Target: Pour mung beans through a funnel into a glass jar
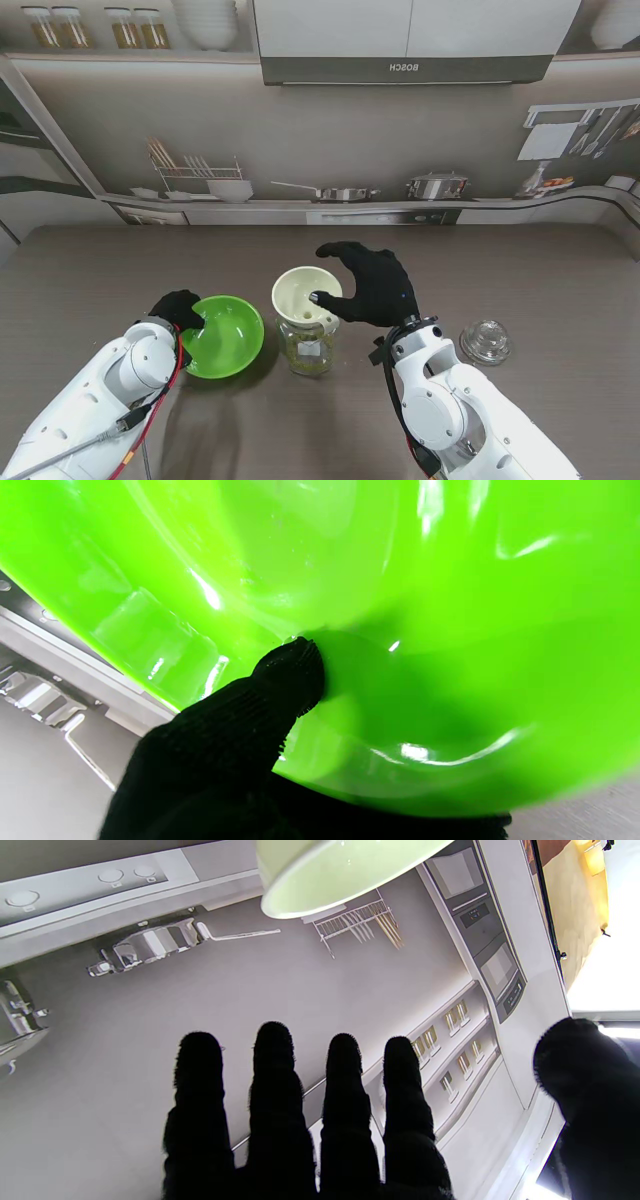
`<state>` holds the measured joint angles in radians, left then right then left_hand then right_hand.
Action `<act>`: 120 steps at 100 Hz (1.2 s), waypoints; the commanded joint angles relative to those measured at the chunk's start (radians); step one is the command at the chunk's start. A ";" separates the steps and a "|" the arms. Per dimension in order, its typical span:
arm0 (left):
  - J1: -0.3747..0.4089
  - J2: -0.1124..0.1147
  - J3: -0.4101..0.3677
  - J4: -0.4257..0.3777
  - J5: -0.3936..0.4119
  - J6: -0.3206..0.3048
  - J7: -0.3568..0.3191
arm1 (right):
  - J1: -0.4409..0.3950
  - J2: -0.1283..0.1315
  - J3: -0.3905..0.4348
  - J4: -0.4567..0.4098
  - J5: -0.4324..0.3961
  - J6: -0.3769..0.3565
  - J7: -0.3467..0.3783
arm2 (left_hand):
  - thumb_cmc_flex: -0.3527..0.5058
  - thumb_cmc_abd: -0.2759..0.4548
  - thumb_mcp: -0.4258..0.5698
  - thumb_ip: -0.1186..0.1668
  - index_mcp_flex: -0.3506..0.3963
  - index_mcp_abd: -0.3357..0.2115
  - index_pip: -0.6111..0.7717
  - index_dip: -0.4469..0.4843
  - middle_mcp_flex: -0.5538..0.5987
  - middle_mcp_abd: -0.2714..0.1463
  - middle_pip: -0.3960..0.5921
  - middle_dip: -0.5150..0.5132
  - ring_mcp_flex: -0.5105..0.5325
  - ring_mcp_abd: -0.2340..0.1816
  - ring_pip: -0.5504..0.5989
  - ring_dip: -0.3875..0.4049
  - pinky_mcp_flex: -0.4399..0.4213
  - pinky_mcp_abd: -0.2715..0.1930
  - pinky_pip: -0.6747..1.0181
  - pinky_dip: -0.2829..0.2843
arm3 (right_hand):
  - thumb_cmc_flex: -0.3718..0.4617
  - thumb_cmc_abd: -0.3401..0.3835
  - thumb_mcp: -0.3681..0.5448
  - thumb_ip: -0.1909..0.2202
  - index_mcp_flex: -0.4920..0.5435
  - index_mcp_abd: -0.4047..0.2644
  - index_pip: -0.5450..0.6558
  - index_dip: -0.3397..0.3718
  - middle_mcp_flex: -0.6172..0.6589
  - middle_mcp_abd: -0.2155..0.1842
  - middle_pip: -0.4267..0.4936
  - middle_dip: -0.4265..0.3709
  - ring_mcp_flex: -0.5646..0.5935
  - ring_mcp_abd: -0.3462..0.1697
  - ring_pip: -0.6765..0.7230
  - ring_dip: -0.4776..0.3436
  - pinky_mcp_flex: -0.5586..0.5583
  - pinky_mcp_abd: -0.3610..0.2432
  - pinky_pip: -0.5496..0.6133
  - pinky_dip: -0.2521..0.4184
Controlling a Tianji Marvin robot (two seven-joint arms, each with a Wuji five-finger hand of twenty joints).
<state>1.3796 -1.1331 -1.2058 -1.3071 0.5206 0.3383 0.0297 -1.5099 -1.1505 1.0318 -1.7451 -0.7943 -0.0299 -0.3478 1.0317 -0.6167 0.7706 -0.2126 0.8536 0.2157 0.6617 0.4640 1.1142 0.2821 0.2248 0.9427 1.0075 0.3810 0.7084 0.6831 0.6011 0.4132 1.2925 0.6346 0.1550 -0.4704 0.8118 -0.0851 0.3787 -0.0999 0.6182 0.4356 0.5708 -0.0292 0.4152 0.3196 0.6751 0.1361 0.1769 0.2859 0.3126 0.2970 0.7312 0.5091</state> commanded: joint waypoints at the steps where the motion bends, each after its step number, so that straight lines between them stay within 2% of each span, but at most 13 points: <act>1: 0.006 0.003 -0.004 -0.012 0.006 0.009 -0.026 | -0.005 -0.001 -0.002 -0.003 0.000 -0.004 0.015 | 0.051 0.048 0.014 0.064 0.028 -0.038 -0.047 0.002 -0.040 0.002 -0.012 -0.067 -0.066 0.046 -0.065 -0.029 -0.085 0.036 -0.066 -0.011 | -0.035 0.025 0.019 0.026 -0.014 0.000 0.003 -0.019 -0.030 -0.010 0.003 -0.010 0.021 -0.004 0.005 -0.011 -0.010 -0.020 0.013 -0.011; 21: 0.017 0.007 -0.015 -0.028 0.017 0.013 -0.034 | -0.004 -0.001 -0.003 -0.003 0.001 -0.004 0.016 | -0.023 0.043 -0.006 0.063 0.008 -0.030 -0.142 -0.003 -0.124 -0.003 -0.007 -0.248 -0.188 0.065 -0.195 -0.115 -0.212 0.047 -0.187 -0.060 | -0.035 0.025 0.019 0.026 -0.012 0.000 0.002 -0.018 -0.030 -0.011 0.003 -0.011 0.022 -0.005 0.004 -0.011 -0.009 -0.021 0.012 -0.011; 33: 0.021 0.011 -0.021 -0.037 0.025 0.011 -0.046 | -0.004 -0.001 -0.003 -0.003 0.001 -0.005 0.016 | -0.079 0.050 0.014 0.058 0.011 -0.028 -0.236 0.004 -0.161 -0.006 0.001 -0.439 -0.235 0.059 -0.249 -0.158 -0.257 0.043 -0.245 -0.084 | -0.035 0.025 0.020 0.026 -0.012 0.000 0.002 -0.018 -0.030 -0.011 0.003 -0.011 0.021 -0.005 0.004 -0.011 -0.010 -0.021 0.012 -0.011; 34: 0.022 0.011 -0.021 -0.037 0.025 0.011 -0.047 | -0.004 -0.001 -0.003 -0.003 0.001 -0.005 0.015 | -0.091 0.097 -0.091 0.071 0.012 -0.029 -0.241 0.006 -0.164 -0.008 -0.001 -0.448 -0.241 0.060 -0.258 -0.166 -0.263 0.041 -0.255 -0.089 | -0.035 0.025 0.020 0.026 -0.012 -0.001 0.002 -0.018 -0.029 -0.011 0.003 -0.011 0.021 -0.004 0.004 -0.011 -0.010 -0.021 0.012 -0.011; 37: 0.022 0.012 -0.022 -0.039 0.026 0.011 -0.052 | -0.004 -0.001 -0.003 -0.002 0.001 -0.005 0.015 | -0.086 0.158 -0.269 0.092 0.014 -0.028 -0.258 0.012 -0.170 -0.009 -0.004 -0.464 -0.253 0.060 -0.271 -0.178 -0.276 0.042 -0.271 -0.096 | -0.034 0.025 0.020 0.026 -0.012 0.000 0.002 -0.017 -0.029 -0.010 0.003 -0.011 0.022 -0.006 0.004 -0.011 -0.009 -0.021 0.012 -0.011; 46: 0.024 0.016 -0.024 -0.042 0.030 0.006 -0.065 | -0.004 -0.002 -0.003 -0.001 0.002 -0.004 0.013 | -0.120 0.173 -0.338 0.101 0.019 -0.026 -0.308 0.003 -0.191 -0.009 -0.022 -0.485 -0.284 0.057 -0.298 -0.195 -0.303 0.041 -0.306 -0.108 | -0.035 0.025 0.020 0.026 -0.012 -0.001 0.002 -0.017 -0.030 -0.011 0.003 -0.011 0.022 -0.005 0.004 -0.011 -0.010 -0.021 0.011 -0.011; 57: 0.024 0.018 -0.025 -0.042 0.032 -0.001 -0.072 | -0.004 -0.002 -0.002 -0.001 0.003 -0.003 0.013 | -0.217 0.172 -0.272 0.131 0.021 -0.012 -0.374 -0.018 -0.209 -0.006 -0.030 -0.504 -0.325 0.057 -0.335 -0.223 -0.332 0.043 -0.360 -0.125 | -0.034 0.024 0.021 0.026 -0.011 0.000 0.002 -0.017 -0.029 -0.010 0.003 -0.011 0.021 -0.003 0.004 -0.011 -0.010 -0.021 0.011 -0.011; 74: 0.029 0.020 -0.036 -0.052 0.033 -0.011 -0.078 | -0.003 -0.002 -0.003 0.001 0.003 -0.005 0.013 | -0.292 0.145 -0.301 0.118 -0.019 -0.016 -0.424 -0.058 -0.258 -0.002 -0.067 -0.546 -0.401 0.066 -0.401 -0.270 -0.376 0.046 -0.452 -0.158 | -0.036 0.025 0.020 0.025 -0.012 0.000 0.002 -0.017 -0.028 -0.009 0.004 -0.011 0.022 -0.004 0.004 -0.011 -0.010 -0.020 0.011 -0.010; 95: 0.042 0.023 -0.054 -0.071 0.039 -0.020 -0.087 | -0.004 -0.002 -0.001 0.000 0.005 -0.006 0.014 | -0.311 0.147 -0.346 0.118 -0.041 -0.038 -0.443 -0.082 -0.296 -0.018 -0.087 -0.589 -0.464 0.066 -0.450 -0.312 -0.402 0.057 -0.545 -0.182 | -0.035 0.025 0.021 0.025 -0.012 0.000 0.002 -0.017 -0.029 -0.010 0.004 -0.011 0.022 -0.005 0.005 -0.010 -0.009 -0.020 0.011 -0.010; 98: 0.043 0.023 -0.056 -0.073 0.039 -0.022 -0.088 | -0.004 -0.002 -0.001 0.000 0.005 -0.006 0.014 | -0.356 0.082 -0.128 0.107 -0.042 -0.041 -0.442 -0.091 -0.299 -0.017 -0.085 -0.600 -0.467 0.065 -0.451 -0.320 -0.400 0.055 -0.563 -0.170 | -0.035 0.025 0.020 0.025 -0.012 0.000 0.002 -0.016 -0.029 -0.010 0.003 -0.011 0.023 -0.004 0.004 -0.010 -0.010 -0.020 0.011 -0.010; 101: 0.045 0.023 -0.059 -0.076 0.038 -0.023 -0.089 | -0.004 -0.002 -0.001 0.000 0.005 -0.006 0.014 | -0.399 0.068 -0.043 0.098 -0.041 -0.042 -0.441 -0.093 -0.304 -0.017 -0.086 -0.603 -0.471 0.066 -0.454 -0.322 -0.403 0.059 -0.574 -0.168 | -0.035 0.025 0.020 0.025 -0.012 0.000 0.002 -0.016 -0.029 -0.010 0.003 -0.011 0.023 -0.002 0.005 -0.010 -0.010 -0.019 0.011 -0.010; 106: 0.047 0.023 -0.063 -0.079 0.037 -0.025 -0.087 | -0.004 -0.002 -0.001 0.001 0.005 -0.006 0.014 | -0.337 0.146 -0.330 0.107 -0.046 -0.056 -0.449 -0.101 -0.309 -0.019 -0.089 -0.608 -0.483 0.070 -0.461 -0.325 -0.405 0.061 -0.601 -0.168 | -0.035 0.025 0.021 0.025 -0.010 0.000 0.002 -0.016 -0.028 -0.010 0.003 -0.011 0.023 -0.005 0.005 -0.010 -0.009 -0.020 0.011 -0.010; 120: 0.053 0.021 -0.080 -0.091 0.032 -0.041 -0.080 | -0.004 -0.002 -0.001 0.000 0.004 -0.005 0.015 | -0.332 0.169 -0.409 0.120 -0.068 -0.079 -0.462 -0.110 -0.343 -0.026 -0.106 -0.622 -0.521 0.072 -0.485 -0.335 -0.430 0.061 -0.655 -0.179 | -0.035 0.025 0.020 0.025 -0.011 0.000 0.002 -0.016 -0.029 -0.009 0.003 -0.011 0.022 -0.003 0.004 -0.010 -0.009 -0.019 0.011 -0.009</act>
<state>1.4291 -1.1106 -1.2760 -1.3841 0.5566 0.3079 -0.0390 -1.5099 -1.1502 1.0320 -1.7430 -0.7884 -0.0319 -0.3464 0.6869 -0.4790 0.3960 -0.0972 0.8077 0.1694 0.2168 0.3670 0.8111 0.2710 0.1339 0.3353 0.5163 0.4428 0.2529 0.3607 0.1957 0.4391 0.6750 0.4691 0.1547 -0.4702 0.8168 -0.0851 0.3786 -0.0998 0.6183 0.4356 0.5707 -0.0292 0.4152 0.3194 0.6753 0.1361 0.1769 0.2859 0.3126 0.2970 0.7312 0.5090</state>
